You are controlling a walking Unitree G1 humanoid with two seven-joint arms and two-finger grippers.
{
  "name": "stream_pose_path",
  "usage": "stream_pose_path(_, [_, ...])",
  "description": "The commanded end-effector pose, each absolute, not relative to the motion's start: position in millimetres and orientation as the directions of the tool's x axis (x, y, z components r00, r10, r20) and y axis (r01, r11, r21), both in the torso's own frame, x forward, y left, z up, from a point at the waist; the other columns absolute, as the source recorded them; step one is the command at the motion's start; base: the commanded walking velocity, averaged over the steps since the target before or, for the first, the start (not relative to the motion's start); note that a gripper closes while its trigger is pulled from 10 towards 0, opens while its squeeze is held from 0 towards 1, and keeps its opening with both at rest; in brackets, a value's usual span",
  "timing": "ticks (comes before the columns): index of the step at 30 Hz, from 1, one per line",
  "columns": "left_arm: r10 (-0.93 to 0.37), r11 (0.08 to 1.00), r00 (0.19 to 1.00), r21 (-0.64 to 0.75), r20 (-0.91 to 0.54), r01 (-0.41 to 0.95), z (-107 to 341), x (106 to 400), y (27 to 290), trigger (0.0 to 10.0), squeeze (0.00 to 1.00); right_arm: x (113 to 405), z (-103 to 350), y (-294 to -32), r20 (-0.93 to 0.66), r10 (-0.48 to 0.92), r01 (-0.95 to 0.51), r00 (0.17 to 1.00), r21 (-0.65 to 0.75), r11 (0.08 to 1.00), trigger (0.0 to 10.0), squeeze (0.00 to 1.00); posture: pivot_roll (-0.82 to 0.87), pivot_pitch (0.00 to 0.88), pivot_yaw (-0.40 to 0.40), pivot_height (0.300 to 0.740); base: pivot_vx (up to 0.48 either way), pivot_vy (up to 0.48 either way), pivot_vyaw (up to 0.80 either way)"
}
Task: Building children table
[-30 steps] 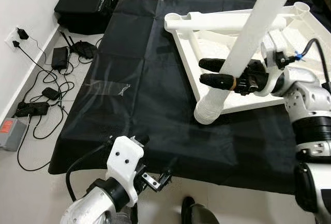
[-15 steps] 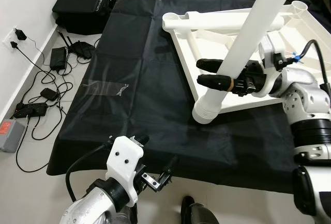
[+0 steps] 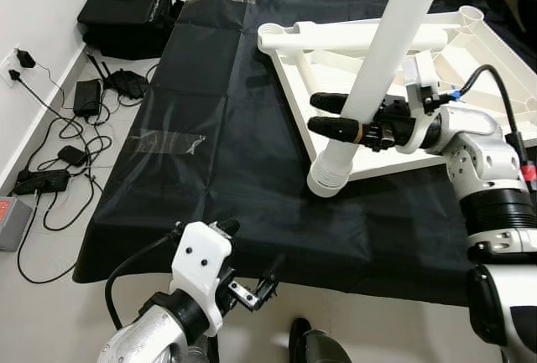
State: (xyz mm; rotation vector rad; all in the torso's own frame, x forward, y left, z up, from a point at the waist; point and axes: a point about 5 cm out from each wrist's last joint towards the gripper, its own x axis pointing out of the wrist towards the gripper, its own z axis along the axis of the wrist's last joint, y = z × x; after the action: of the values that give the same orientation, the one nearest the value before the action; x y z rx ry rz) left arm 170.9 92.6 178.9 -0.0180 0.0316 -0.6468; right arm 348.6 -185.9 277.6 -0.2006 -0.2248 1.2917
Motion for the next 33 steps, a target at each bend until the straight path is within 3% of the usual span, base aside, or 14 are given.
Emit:
stream_pose_path(1, [-0.603, 0.798, 0.797, -0.027, -0.034, 0.602, 177, 168, 92, 10.0, 0.00, 350, 260, -192, -0.004, 0.947, -0.919, 0.320, -0.243, 0.310, 10.0, 0.00, 0.21, 0.308, -0.097, 0.740, 0.000, 0.000, 0.00])
stream_pose_path(10, [-0.601, 0.799, 0.798, -0.015, -0.030, 0.601, 178, 172, 94, 10.0, 0.00, 345, 244, -195, 0.060, 0.898, -0.868, 0.436, -0.237, 0.437, 10.0, 0.00, 0.20, 0.304, -0.087, 0.740, 0.000, 0.000, 0.00])
stream_pose_path(33, [-0.591, 0.806, 0.806, -0.009, -0.028, 0.591, 179, 173, 95, 10.0, 0.00, 358, 246, -191, 0.087, 0.827, -0.793, 0.556, -0.243, 0.558, 10.0, 0.00, 0.20, 0.318, -0.094, 0.740, 0.000, 0.000, 0.00])
